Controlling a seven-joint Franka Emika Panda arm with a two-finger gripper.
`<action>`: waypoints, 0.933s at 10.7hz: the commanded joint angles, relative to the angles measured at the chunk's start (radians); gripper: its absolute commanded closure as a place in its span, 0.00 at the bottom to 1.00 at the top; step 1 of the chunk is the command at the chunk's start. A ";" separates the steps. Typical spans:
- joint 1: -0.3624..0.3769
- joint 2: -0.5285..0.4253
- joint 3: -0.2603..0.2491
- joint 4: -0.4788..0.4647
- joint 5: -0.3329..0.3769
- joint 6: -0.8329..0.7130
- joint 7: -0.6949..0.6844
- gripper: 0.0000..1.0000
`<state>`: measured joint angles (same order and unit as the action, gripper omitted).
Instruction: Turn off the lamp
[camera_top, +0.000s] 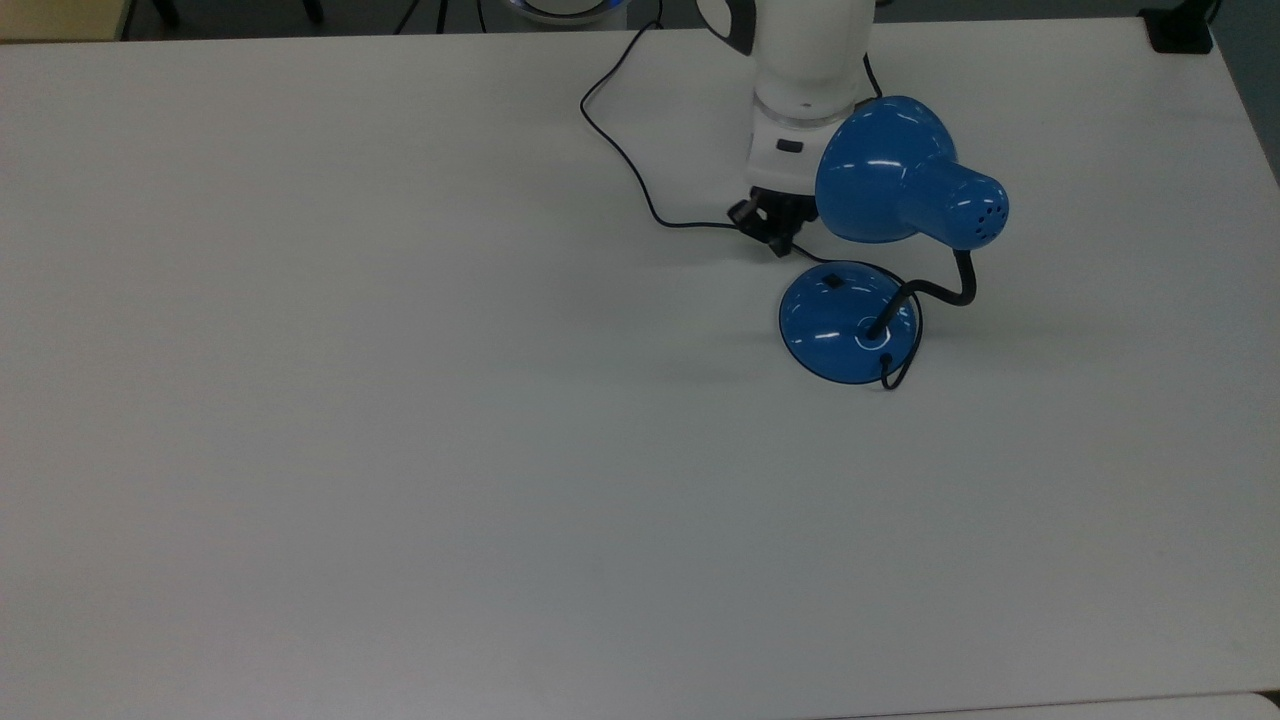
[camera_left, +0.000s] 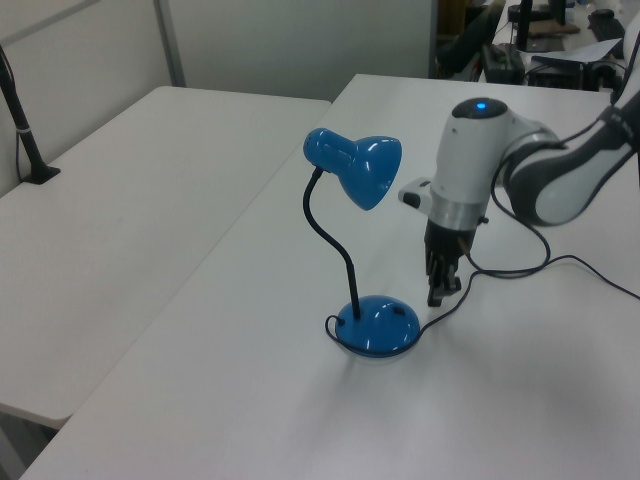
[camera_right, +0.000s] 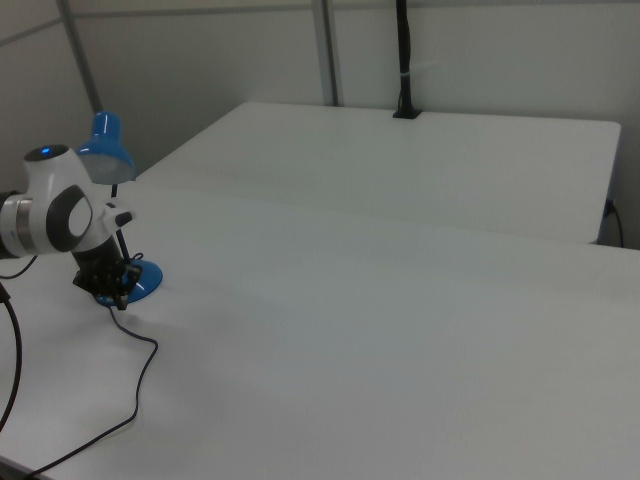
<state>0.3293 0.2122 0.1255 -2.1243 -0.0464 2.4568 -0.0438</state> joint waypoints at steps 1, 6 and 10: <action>-0.099 -0.102 -0.007 0.050 -0.003 -0.284 0.019 0.98; -0.288 -0.148 -0.009 0.317 -0.044 -0.674 0.019 0.87; -0.343 -0.157 -0.017 0.501 -0.038 -0.843 0.022 0.19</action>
<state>0.0092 0.0562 0.1129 -1.7277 -0.0769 1.7045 -0.0414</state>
